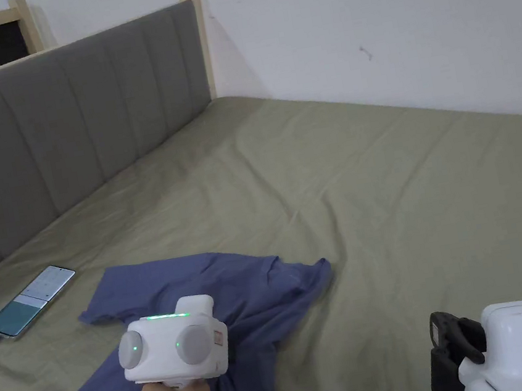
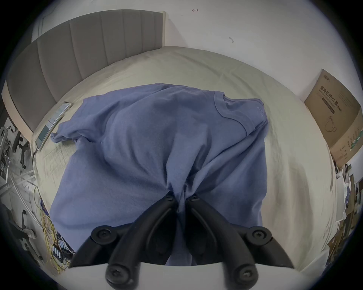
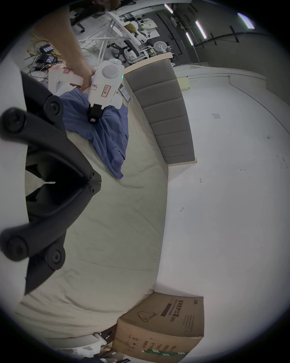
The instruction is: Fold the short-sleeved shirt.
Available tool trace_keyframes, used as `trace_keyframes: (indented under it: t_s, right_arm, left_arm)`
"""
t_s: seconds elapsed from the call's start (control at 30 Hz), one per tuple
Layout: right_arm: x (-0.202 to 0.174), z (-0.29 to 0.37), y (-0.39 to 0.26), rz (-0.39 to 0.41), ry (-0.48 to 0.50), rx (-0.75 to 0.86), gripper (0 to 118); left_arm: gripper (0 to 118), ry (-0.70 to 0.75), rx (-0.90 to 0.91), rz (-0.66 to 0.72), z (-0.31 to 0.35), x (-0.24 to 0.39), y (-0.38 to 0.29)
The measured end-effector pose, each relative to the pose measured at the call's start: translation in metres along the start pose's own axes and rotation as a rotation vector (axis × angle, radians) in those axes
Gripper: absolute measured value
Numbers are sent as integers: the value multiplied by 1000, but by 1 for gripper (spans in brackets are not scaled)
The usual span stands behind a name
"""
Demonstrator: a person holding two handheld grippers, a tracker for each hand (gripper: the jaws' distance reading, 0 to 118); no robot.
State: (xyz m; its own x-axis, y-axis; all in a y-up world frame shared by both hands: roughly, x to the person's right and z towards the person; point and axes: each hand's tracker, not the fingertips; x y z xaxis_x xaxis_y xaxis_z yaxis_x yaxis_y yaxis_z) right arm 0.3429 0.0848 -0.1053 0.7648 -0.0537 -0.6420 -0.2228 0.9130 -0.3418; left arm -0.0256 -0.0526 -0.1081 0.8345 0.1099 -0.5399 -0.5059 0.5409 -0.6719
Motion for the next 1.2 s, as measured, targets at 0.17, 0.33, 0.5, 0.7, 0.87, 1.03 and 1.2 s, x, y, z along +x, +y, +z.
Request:
trace_keyframes:
  t_s: [0.17, 0.33, 0.5, 0.7, 0.87, 1.03, 1.2]
  right_arm:
    - [22, 16, 3, -37, -24, 19, 0]
    - [50, 39, 7, -87, -74, 62, 0]
    - [81, 68, 10, -144, -148, 109, 0]
    - [123, 118, 16, -211, -288, 206, 0]
    - [158, 160, 13, -256, -392, 262, 0]
    - [189, 184, -5, -311, -467, 252, 0]
    - [211, 201, -34, -335, -511, 182, 0]
  left_arm:
    - [4, -16, 57, 6, 47, 2, 13]
    - [4, -42, 218, -11, 113, 16, 38]
    - [4, -166, 444, -122, 216, 78, 74]
    - [4, -469, 613, -323, 315, 193, 92]
    - [4, -746, 544, -453, 328, 292, 52]
    - [4, -749, 326, -521, 249, 384, -14]
    - [4, -653, -32, -598, 112, 448, -96]
